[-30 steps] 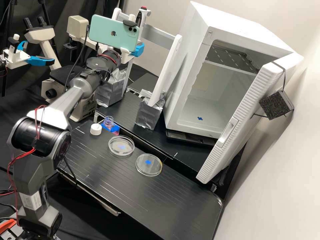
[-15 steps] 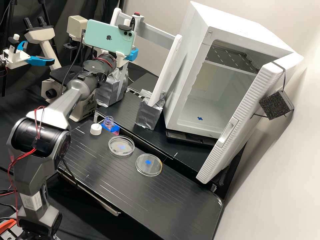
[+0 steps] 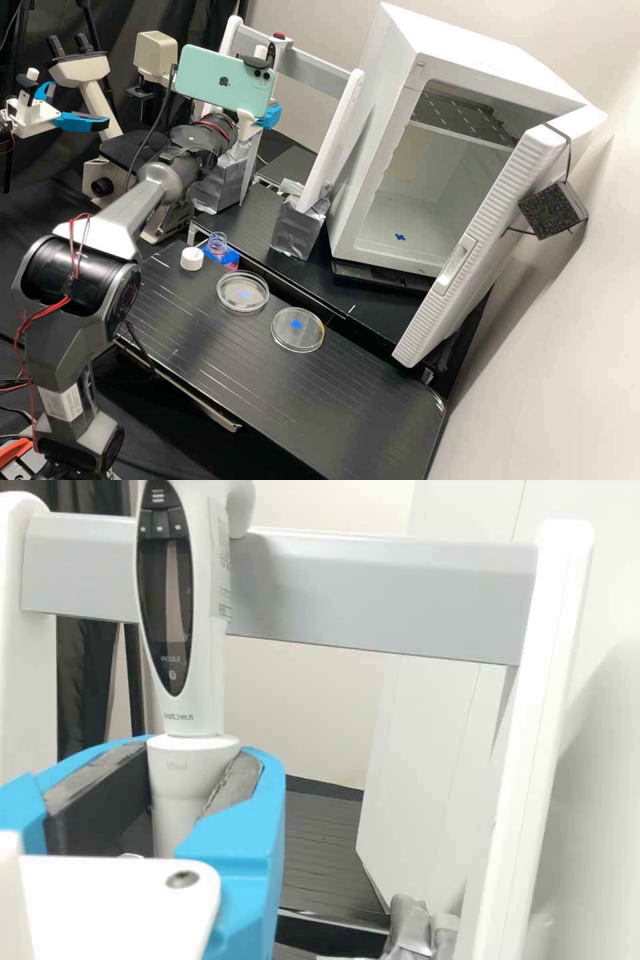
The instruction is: Use the pipette
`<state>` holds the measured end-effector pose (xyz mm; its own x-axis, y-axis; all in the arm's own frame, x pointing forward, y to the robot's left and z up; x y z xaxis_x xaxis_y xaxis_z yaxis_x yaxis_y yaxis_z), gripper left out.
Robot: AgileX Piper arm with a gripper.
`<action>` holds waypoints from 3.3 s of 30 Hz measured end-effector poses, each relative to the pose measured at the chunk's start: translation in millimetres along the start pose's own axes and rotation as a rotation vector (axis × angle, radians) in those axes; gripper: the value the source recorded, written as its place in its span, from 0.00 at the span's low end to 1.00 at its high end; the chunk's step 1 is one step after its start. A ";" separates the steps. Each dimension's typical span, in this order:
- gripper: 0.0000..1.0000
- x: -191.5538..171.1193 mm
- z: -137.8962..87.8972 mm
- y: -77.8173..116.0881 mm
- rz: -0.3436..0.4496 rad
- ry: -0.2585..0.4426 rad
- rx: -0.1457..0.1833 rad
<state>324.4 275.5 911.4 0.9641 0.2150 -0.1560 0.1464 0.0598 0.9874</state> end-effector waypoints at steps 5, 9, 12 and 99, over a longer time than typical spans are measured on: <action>0.00 1.9 2.0 -1.0 -0.003 -0.005 -0.001; 0.00 2.2 1.8 1.2 0.003 -0.005 0.000; 0.00 2.0 -2.1 5.9 0.018 0.006 0.001; 1.00 -78.5 24.8 -26.2 0.285 0.032 -0.028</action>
<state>250.4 232.9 898.5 0.9579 0.2580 0.1262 -0.1356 0.0191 0.9906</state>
